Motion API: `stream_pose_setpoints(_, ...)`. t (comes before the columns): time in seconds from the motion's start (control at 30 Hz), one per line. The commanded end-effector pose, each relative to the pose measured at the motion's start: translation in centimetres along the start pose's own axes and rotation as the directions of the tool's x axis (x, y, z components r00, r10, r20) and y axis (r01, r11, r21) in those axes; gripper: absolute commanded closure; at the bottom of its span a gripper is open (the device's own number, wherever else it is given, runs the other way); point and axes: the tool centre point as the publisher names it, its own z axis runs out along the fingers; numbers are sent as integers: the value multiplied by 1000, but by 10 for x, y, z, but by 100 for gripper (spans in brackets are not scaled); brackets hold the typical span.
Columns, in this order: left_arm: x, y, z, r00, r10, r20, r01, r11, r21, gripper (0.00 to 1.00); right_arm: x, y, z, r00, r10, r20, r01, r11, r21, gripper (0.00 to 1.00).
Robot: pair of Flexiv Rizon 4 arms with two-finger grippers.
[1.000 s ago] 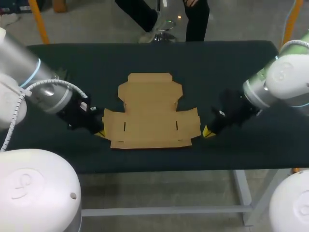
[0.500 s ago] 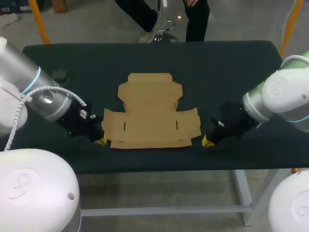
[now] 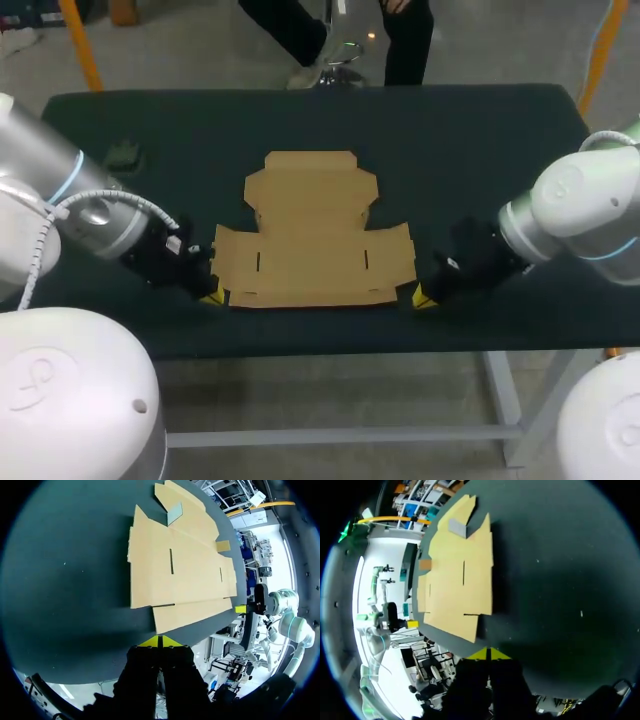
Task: Assemble the packaging by folding the flat box into shape, placing the metal phone stand inside, and closing the box properly
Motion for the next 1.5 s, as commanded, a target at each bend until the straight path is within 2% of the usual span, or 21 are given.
stream_pose_setpoints(0.03,-4,-4,6,1000,-1,-6,1,1000,-7,100,1,5,8,1000,-1,2,1,1000,2,100)
stream_pose_setpoints(0.5,-10,-12,11,1000,-8,-15,8,1000,-17,100,2,15,23,1000,-13,-20,13,1000,12,100)
stream_pose_setpoints(1.5,-24,-17,20,998,-45,-33,44,998,-42,100,9,25,27,998,-36,-47,35,999,-3,100)
